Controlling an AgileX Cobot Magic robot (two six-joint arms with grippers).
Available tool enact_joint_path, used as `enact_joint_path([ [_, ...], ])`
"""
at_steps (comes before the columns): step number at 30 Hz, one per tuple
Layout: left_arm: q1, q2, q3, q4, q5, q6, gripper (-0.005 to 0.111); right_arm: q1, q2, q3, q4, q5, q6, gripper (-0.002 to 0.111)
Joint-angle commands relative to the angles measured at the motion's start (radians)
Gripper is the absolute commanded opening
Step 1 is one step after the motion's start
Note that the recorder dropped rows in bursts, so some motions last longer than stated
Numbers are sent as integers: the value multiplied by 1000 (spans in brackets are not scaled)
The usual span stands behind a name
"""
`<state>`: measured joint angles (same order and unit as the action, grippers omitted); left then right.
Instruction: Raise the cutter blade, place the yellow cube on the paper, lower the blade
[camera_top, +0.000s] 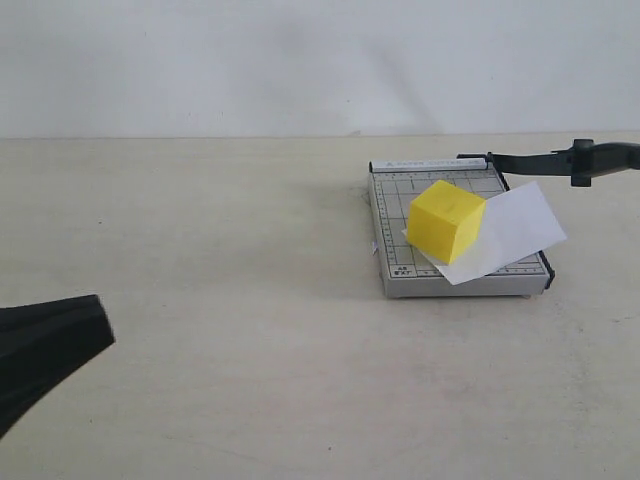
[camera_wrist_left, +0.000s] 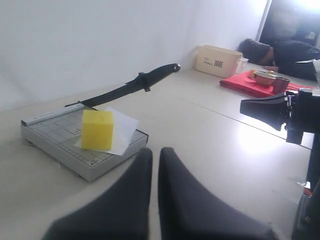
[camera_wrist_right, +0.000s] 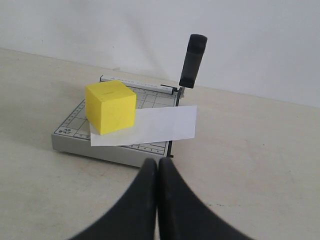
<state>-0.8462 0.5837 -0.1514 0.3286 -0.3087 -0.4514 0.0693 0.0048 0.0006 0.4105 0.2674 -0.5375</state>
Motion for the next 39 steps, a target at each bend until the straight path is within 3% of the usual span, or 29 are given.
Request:
enact_joint_path([
  [1,5,-139,4,3,155,8,5,0,-5,-1,3,-4,1,0],
  [7,52,-291,14,3,269,8,5,0,-5,-1,3,-4,1,0],
  [16,128,-482,151,3,235,-2,5,0,-5,-1,3,-4,1,0],
  [22,173,-584,151,3,264,-2,5,0,-5,-1,3,-4,1,0],
  [33,260,-584,151,-34,369,-2,5,0,-5,-1,3,-4,1,0],
  [39,267,-584,151,-34,367,-2,5,0,-5,-1,3,-4,1,0],
])
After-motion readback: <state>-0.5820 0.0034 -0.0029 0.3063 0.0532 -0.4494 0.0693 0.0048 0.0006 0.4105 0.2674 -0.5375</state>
